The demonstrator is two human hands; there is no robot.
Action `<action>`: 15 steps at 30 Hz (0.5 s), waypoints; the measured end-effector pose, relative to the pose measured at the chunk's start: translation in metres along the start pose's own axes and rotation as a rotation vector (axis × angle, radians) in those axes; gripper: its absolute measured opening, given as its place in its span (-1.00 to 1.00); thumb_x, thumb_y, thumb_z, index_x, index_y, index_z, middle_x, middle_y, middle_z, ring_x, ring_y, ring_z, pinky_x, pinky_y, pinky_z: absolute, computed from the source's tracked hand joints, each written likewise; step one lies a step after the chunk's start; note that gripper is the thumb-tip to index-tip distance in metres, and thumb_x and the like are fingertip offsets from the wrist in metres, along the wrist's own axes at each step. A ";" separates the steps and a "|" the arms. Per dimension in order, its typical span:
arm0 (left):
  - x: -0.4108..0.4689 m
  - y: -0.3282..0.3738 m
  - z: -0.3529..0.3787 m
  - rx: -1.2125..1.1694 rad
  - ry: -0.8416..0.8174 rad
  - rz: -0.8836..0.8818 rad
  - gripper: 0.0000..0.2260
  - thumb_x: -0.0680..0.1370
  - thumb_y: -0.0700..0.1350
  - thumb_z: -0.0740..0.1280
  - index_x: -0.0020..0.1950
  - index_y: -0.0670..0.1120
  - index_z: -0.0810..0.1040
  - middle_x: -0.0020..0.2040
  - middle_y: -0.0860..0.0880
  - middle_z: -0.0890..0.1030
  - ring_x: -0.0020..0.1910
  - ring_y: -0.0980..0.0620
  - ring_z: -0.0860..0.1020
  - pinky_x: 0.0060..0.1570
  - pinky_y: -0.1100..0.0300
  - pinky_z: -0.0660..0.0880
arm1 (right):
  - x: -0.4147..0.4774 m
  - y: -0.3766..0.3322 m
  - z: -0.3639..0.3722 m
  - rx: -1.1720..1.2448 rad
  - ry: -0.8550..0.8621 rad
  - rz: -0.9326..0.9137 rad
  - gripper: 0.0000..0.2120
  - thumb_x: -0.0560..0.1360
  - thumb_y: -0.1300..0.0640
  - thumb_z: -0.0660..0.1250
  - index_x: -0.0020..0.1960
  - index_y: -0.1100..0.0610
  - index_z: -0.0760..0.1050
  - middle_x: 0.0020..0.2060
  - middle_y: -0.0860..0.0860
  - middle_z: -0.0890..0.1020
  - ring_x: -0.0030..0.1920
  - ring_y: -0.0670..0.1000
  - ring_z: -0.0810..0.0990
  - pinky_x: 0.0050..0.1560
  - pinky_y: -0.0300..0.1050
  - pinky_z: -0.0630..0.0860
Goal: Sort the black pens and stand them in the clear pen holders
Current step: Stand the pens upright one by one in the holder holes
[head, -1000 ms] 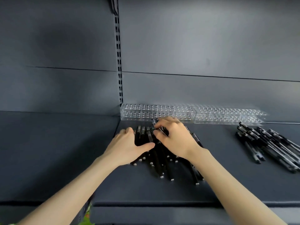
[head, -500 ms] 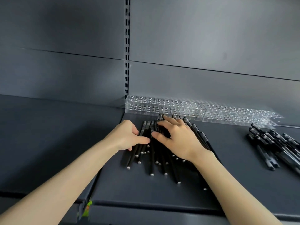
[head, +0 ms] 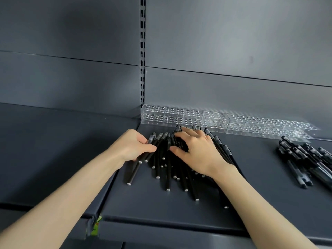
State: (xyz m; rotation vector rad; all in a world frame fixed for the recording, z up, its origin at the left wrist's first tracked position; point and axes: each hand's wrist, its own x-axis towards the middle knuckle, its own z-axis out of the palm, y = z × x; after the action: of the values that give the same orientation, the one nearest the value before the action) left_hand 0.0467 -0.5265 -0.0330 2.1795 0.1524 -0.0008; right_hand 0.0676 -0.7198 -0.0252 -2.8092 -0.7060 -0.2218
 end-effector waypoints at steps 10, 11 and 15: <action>-0.010 0.000 -0.014 0.021 0.053 0.080 -0.82 0.46 -0.10 0.43 -0.28 -0.18 0.65 -0.28 -0.02 0.68 -0.17 -0.05 0.56 -0.03 0.15 0.40 | 0.002 -0.006 -0.003 0.061 0.082 -0.044 -0.55 0.57 -0.12 0.18 0.41 0.02 0.33 0.43 -0.06 0.32 0.42 0.09 0.22 0.37 -0.03 0.12; -0.011 0.004 -0.017 -0.018 0.081 0.110 -0.85 0.47 -0.13 0.41 -0.25 -0.16 0.67 -0.26 -0.03 0.69 -0.11 -0.03 0.61 0.02 0.16 0.42 | 0.006 -0.007 -0.004 0.119 0.099 -0.054 -0.56 0.56 -0.10 0.21 0.39 0.04 0.36 0.38 -0.04 0.40 0.38 0.09 0.29 0.33 -0.06 0.18; -0.009 0.019 -0.023 -0.290 0.074 0.259 -0.94 0.50 -0.23 0.39 -0.11 -0.17 0.65 -0.21 -0.09 0.70 -0.18 0.04 0.66 -0.08 0.20 0.57 | 0.030 -0.017 -0.013 0.688 0.158 0.015 -0.66 0.53 0.03 0.32 0.25 0.16 0.46 0.05 -0.01 0.62 0.09 -0.05 0.58 0.16 -0.23 0.45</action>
State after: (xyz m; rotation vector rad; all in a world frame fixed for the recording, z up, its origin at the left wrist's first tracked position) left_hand 0.0390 -0.5196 -0.0035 1.8964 -0.0856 0.2347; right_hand 0.0848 -0.6953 -0.0033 -2.1159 -0.5826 -0.1561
